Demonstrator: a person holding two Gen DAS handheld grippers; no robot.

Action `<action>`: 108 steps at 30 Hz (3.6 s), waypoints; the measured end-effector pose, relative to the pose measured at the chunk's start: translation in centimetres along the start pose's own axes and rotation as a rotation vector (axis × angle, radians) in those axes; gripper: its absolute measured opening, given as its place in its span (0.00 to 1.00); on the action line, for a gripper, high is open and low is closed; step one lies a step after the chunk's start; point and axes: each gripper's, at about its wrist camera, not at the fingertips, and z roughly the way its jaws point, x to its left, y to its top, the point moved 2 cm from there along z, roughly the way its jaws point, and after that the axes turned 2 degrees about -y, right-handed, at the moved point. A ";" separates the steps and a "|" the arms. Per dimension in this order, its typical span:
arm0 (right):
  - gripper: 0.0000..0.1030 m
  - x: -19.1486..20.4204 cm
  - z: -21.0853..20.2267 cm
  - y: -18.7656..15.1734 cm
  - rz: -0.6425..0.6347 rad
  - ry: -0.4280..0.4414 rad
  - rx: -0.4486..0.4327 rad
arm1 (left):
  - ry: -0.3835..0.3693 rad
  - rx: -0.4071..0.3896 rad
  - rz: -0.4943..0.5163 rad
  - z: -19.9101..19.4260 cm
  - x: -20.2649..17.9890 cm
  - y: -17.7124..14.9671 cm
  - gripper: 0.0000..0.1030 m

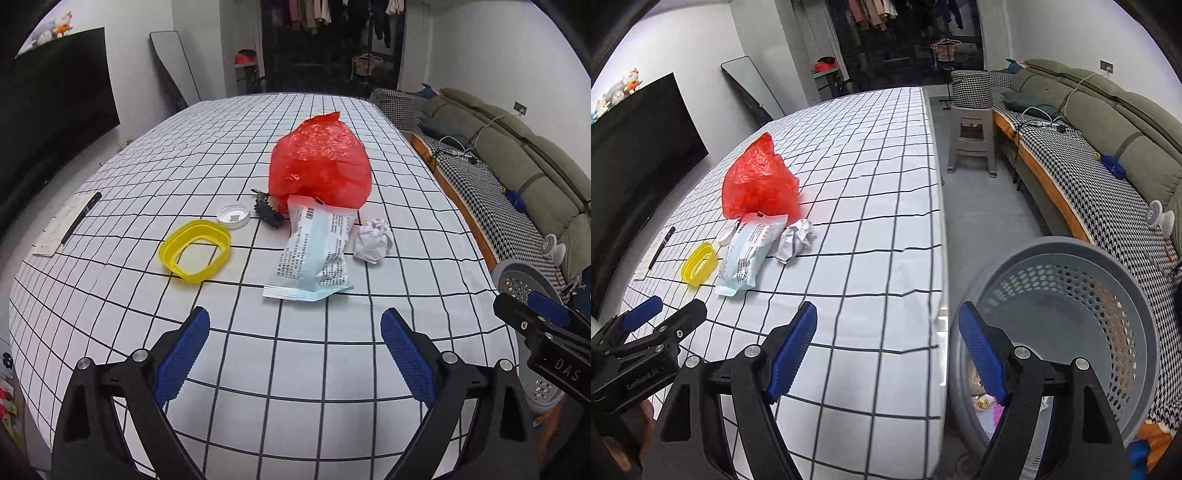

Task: Collect trash
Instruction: 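Move both tools back to the table toward the crumpled paper, then grasp the crumpled white paper with the right gripper while the left gripper grasps the wipes packet, then carry paper and wipes packet over the grey basket and open both grippers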

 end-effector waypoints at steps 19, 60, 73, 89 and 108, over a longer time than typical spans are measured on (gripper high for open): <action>0.73 5.2 5.4 3.1 -0.085 0.030 0.062 | 0.017 0.039 -0.058 3.2 4.3 1.7 0.89; 0.29 11.2 12.0 5.8 -0.285 0.038 0.126 | 0.032 0.065 -0.105 5.1 6.0 2.5 0.89; 0.28 6.1 7.1 3.7 -0.129 0.079 0.080 | -0.006 0.081 -0.044 5.2 2.5 3.2 0.89; 0.28 0.3 4.9 2.0 -0.005 0.091 0.070 | 0.001 0.139 0.039 9.6 -1.4 5.8 0.88; 0.28 0.2 3.8 1.7 0.002 0.111 0.061 | -0.032 0.131 0.021 6.3 -0.6 3.4 0.56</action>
